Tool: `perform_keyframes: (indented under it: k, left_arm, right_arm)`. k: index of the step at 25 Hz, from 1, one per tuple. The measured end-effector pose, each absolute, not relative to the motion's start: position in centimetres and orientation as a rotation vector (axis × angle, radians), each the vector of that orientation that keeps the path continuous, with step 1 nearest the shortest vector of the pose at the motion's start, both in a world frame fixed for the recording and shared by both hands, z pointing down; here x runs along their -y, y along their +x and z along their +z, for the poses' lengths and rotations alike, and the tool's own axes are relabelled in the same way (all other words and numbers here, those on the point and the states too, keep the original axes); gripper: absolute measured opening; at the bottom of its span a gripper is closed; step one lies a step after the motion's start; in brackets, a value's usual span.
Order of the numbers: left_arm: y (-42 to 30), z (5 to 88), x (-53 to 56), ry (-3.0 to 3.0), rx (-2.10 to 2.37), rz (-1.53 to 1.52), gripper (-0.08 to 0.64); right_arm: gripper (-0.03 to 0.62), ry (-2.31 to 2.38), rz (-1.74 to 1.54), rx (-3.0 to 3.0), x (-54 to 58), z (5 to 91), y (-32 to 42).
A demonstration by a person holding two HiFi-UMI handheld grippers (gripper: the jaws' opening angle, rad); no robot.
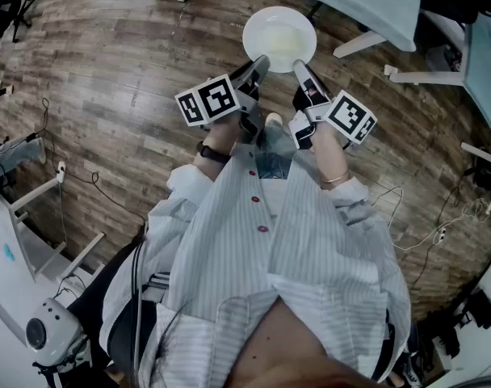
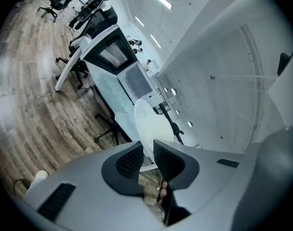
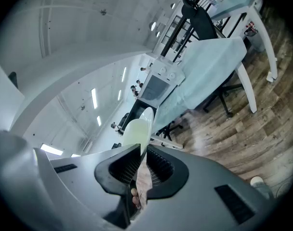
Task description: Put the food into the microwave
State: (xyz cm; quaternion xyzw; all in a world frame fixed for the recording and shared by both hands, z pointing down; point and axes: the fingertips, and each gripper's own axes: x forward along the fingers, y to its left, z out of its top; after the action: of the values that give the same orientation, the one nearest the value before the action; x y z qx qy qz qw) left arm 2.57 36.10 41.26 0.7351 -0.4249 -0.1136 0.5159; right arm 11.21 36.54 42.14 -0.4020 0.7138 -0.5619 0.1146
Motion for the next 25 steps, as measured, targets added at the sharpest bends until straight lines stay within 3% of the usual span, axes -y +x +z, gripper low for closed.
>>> perform_keyframes:
  k: [25]
  left_arm:
    - [4.0,41.3,-35.6,1.746,1.114,-0.330,0.061]
  right_arm:
    - [0.058,-1.028,-1.609,-2.231,-34.6,42.0,12.5]
